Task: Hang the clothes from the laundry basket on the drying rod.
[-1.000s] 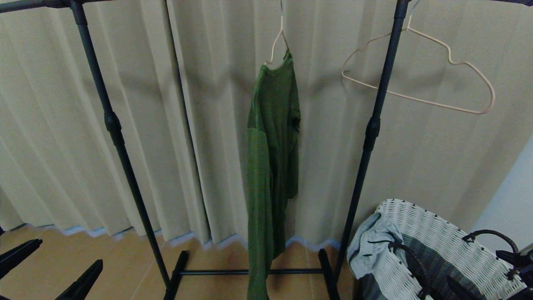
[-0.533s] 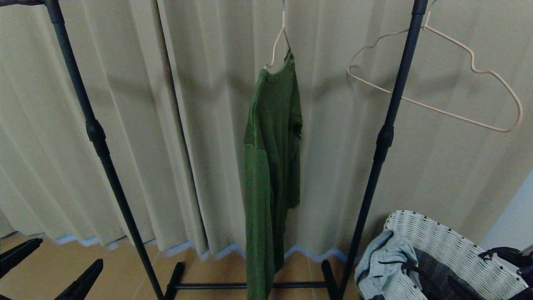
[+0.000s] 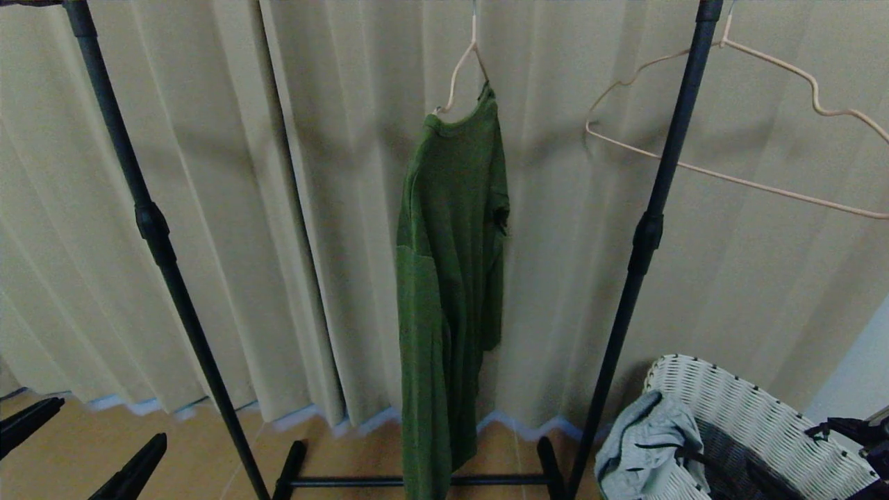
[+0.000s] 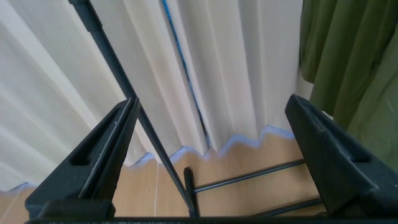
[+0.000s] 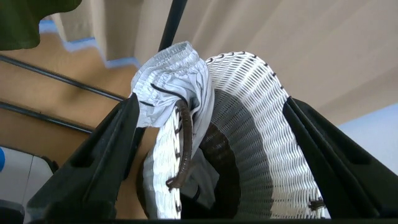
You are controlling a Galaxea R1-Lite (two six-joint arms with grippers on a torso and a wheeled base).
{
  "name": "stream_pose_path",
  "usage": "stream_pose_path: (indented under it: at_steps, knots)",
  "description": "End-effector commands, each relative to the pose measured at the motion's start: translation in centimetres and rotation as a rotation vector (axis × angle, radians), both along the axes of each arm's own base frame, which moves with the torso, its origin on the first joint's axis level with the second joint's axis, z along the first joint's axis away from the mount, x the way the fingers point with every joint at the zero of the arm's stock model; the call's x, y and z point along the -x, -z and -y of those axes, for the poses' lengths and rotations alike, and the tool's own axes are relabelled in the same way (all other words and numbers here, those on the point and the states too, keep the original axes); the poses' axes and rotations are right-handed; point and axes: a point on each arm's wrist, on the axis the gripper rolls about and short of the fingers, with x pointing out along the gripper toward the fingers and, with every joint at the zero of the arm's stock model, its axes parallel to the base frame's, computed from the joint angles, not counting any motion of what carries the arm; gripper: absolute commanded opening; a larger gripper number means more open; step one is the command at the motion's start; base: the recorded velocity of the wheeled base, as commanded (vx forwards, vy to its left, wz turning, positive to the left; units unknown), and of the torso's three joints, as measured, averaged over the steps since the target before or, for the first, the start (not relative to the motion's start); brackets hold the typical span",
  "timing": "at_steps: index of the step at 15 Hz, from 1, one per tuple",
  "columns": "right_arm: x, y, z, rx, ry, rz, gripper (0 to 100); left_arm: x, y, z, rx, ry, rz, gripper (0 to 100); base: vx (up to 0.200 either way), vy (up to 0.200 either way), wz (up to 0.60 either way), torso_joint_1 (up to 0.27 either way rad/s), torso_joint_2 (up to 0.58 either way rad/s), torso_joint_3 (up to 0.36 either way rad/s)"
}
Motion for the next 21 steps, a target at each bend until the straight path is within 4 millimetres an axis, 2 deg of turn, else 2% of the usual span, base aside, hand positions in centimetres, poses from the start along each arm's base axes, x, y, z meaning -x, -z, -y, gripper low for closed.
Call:
stream_pose_path:
  at_steps: [1, 7, 9, 13, 15, 16, 20, 21]
  knots:
    - [0.0, 0.0, 0.0, 0.001, -0.001, -0.001, 100, 0.0, -0.1, 0.0, -0.001, -0.001, 0.002, 100, 0.0, 0.0, 0.0, 0.0, 0.0, 0.0]
    - [-0.1, -0.1, 0.0, 0.002, 0.0, 0.0, 100, -0.1, -0.1, 0.0, 0.008, 0.001, 0.002, 100, 0.0, 0.0, 0.0, 0.0, 0.0, 0.0]
    - [-0.9, -0.4, -0.3, 0.014, 0.001, -0.014, 100, -0.1, -0.5, 0.1, 0.018, 0.004, 0.015, 100, 0.0, 0.0, 0.0, 0.0, 0.0, 0.0]
    - [-5.6, -1.8, -1.7, 0.034, -0.001, -0.076, 100, 0.0, -0.8, 0.0, 0.024, 0.004, 0.034, 100, 0.0, 0.0, 0.0, 0.0, 0.0, 0.0]
    - [-7.5, -1.8, -2.2, 0.039, 0.012, -0.128, 100, 0.0, -0.8, 0.0, 0.024, 0.004, 0.037, 100, 0.0, 0.0, 0.0, 0.0, 0.0, 0.0]
    - [-9.1, -1.2, -2.6, 0.044, 0.022, -0.185, 100, 0.0, -0.8, 0.0, 0.024, 0.004, 0.037, 100, 0.0, 0.0, 0.0, 0.0, 0.0, 0.0]
    - [-11.9, 0.7, -2.6, 0.09, 0.071, -0.321, 100, 0.0, -0.8, 0.0, 0.024, 0.005, 0.036, 100, 0.0, 0.0, 0.0, 0.0, 0.0, 0.0]
    - [-13.3, 1.1, -2.4, 0.098, 0.095, -0.356, 100, 0.0, -0.8, 0.0, 0.024, 0.005, 0.036, 100, 0.0, 0.0, 0.0, 0.0, 0.0, 0.0]
